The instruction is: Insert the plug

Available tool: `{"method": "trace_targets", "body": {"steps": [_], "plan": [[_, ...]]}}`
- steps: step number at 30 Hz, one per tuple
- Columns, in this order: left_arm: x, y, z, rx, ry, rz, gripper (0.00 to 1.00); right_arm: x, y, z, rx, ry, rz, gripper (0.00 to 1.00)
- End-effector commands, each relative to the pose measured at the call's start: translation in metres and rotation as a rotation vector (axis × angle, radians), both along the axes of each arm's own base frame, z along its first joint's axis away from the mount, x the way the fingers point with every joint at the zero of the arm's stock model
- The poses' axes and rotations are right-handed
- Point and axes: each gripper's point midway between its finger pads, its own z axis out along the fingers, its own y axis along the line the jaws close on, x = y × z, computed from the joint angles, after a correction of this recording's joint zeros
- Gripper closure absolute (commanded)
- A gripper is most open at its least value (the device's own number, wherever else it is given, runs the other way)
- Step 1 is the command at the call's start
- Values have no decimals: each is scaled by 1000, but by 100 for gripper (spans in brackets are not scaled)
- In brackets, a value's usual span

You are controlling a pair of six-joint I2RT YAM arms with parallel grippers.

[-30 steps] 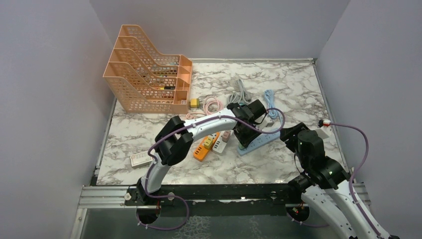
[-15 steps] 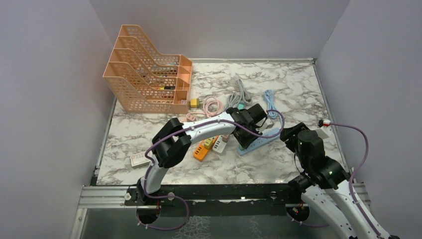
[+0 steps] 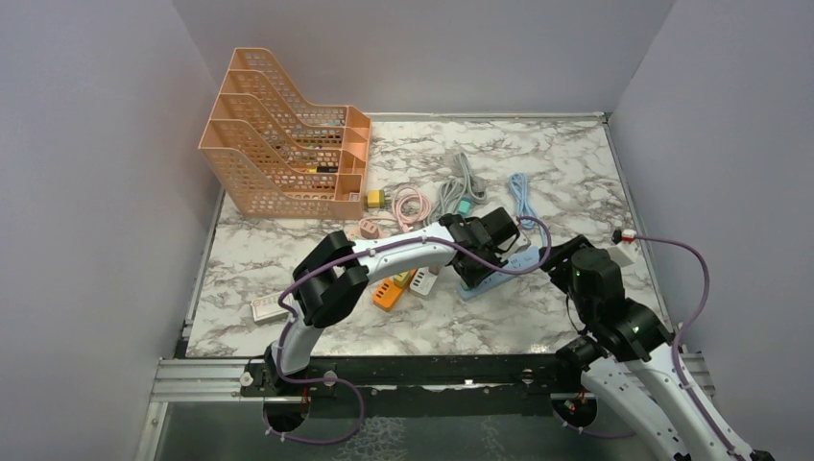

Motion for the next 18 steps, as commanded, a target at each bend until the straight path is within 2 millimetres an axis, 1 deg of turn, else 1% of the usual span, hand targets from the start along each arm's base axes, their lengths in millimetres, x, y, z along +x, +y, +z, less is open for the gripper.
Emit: {"method": "trace_targets", "body": {"steps": [1,3,6,7,9,11,13,18], "plan": [[-27,61,-67,287,136,-2,88,2,-6,13,11,-23,-45,48],[-22,43,-49,213,127,-10,77,2,-6,18,13,-28,-53,48],[-13,14,-12,84,97,-28,57,3,-9,23,6,-34,-67,47],[-9,5,2,39,77,-35,52,4,-10,26,4,-36,-72,47],[-4,-11,31,-56,37,-58,44,5,-10,30,0,-42,-75,47],[2,-21,58,-136,-5,-61,41,6,-10,34,0,-47,-76,47],[9,-24,79,-200,-35,-41,39,7,-10,38,-1,-52,-75,47],[23,-11,120,-337,-83,41,38,12,0,46,-4,-61,-22,46]]}}
